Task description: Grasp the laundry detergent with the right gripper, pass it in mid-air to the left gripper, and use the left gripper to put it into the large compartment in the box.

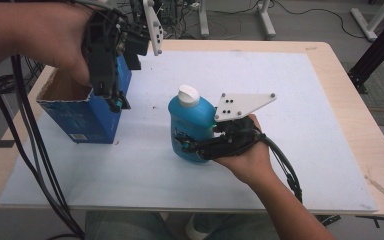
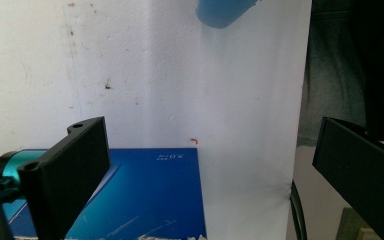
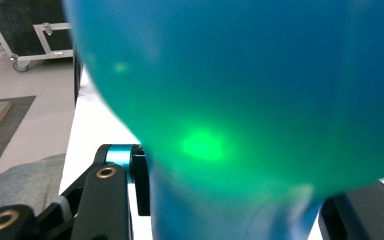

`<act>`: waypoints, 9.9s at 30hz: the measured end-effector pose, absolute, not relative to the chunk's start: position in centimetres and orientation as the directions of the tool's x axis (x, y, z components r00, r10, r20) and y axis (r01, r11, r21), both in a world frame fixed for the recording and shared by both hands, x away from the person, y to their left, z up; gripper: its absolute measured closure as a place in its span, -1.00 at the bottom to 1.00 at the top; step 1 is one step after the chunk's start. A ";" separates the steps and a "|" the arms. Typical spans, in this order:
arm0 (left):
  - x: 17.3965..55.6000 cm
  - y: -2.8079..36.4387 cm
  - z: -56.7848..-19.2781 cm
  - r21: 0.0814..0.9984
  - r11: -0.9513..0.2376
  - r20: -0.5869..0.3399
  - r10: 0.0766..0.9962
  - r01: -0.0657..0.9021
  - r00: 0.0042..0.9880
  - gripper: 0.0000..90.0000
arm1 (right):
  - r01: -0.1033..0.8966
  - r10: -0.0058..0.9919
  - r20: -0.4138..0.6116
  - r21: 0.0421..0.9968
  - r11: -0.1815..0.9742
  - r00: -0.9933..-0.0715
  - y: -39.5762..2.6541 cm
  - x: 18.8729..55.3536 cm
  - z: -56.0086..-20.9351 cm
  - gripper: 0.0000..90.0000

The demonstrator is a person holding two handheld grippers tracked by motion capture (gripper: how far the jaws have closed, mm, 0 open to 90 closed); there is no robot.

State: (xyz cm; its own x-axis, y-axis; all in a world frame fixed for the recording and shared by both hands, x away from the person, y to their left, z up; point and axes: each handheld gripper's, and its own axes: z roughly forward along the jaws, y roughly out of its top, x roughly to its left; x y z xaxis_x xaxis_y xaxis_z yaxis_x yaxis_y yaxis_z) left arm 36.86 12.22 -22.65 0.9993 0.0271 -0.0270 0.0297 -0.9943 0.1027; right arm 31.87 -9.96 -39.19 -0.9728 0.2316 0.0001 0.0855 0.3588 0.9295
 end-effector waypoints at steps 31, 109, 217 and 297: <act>34.5 7.9 -21.3 0.120 -0.992 -0.071 0.035 0.043 0.997 -0.96 | 0.016 -0.017 0.026 0.914 0.406 -1.000 -9.8 33.3 -36.3 0.01; 33.3 4.1 -22.5 0.033 -0.999 -0.008 -0.004 -0.004 1.000 -0.48 | 0.009 -0.073 0.040 0.925 0.380 -0.997 -7.1 33.5 -35.2 0.02; 39.5 17.9 -9.9 0.151 -0.465 -0.047 0.878 0.872 0.476 -0.16 | -0.037 0.065 -0.150 0.588 0.808 -0.987 -17.7 34.6 -28.9 -0.99; 43.0 24.9 -27.4 0.025 -0.772 -0.047 0.634 0.635 0.772 -0.43 | 0.005 0.096 -0.118 0.607 0.795 -0.988 -16.8 34.9 -29.8 -0.99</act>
State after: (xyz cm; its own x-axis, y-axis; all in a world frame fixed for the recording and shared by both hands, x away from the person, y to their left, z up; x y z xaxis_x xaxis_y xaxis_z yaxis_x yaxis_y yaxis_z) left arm 43.02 24.87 -27.45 0.7722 0.6337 -0.0469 0.6351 -0.7720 0.0251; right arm 34.88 -16.84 -29.83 -0.9883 0.0964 -0.1183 0.0049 0.7950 0.6066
